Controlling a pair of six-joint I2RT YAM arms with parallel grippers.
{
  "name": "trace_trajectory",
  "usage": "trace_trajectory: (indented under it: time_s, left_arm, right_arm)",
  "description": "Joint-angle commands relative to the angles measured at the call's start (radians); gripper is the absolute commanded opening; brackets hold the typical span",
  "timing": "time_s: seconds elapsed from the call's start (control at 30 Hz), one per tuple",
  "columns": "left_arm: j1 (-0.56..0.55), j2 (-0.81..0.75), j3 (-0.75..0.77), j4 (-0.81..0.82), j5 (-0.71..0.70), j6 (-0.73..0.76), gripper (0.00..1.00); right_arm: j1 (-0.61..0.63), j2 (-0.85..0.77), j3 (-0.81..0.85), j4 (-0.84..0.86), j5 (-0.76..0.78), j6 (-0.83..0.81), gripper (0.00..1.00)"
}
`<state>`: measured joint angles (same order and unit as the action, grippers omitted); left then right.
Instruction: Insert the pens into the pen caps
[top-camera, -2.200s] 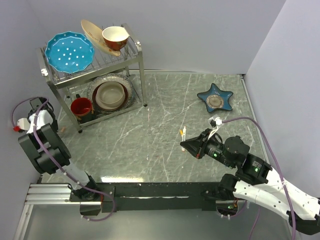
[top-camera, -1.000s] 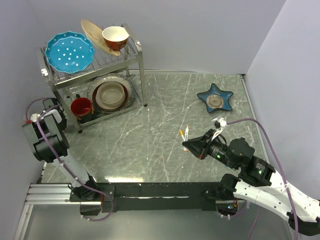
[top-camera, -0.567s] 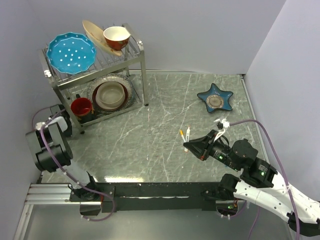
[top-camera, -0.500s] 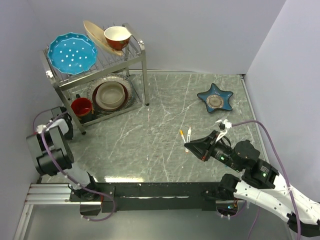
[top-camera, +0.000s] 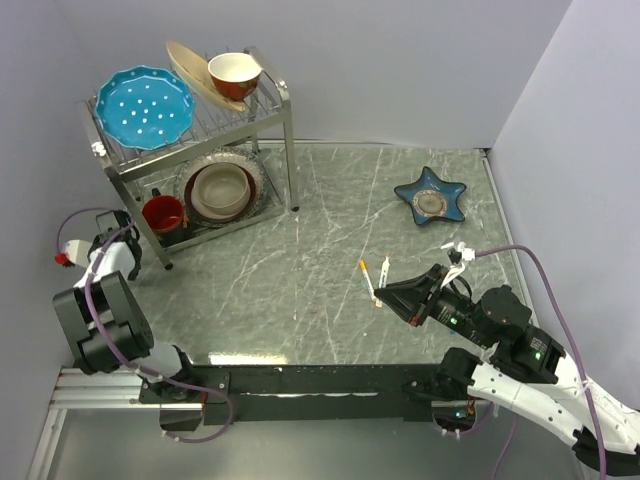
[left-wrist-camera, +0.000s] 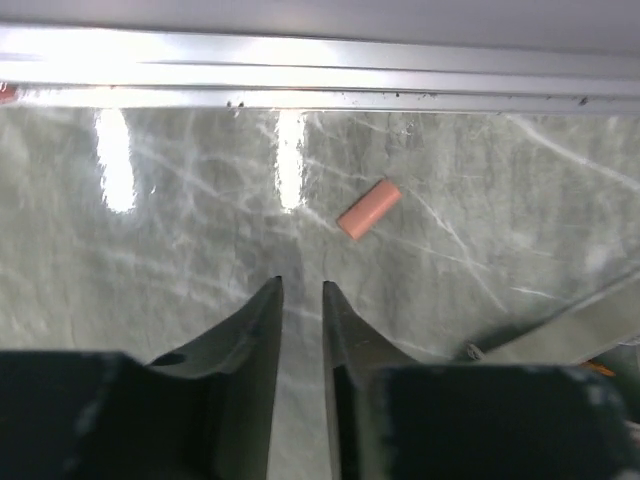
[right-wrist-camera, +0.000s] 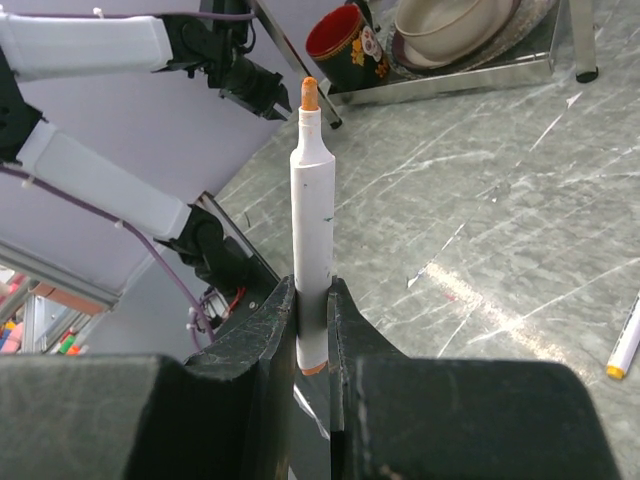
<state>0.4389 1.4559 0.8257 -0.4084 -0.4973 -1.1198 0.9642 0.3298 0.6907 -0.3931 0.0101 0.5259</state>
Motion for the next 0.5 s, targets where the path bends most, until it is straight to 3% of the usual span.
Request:
trace_trajectory:
  time_s: [0.0, 0.2, 0.47]
  left_arm:
    - [0.009, 0.032, 0.010, 0.109, 0.058, 0.181, 0.30]
    - [-0.006, 0.003, -0.017, 0.216, 0.095, 0.281, 0.36]
    - [0.007, 0.055, 0.067, 0.161, 0.083, 0.362, 0.40]
  right_arm:
    - [0.005, -0.011, 0.053, -0.016, 0.011, -0.018, 0.00]
    - [0.005, -0.035, 0.032, -0.004, 0.016, -0.014, 0.00]
    - [0.004, -0.061, 0.026, -0.009, 0.021, -0.012, 0.00]
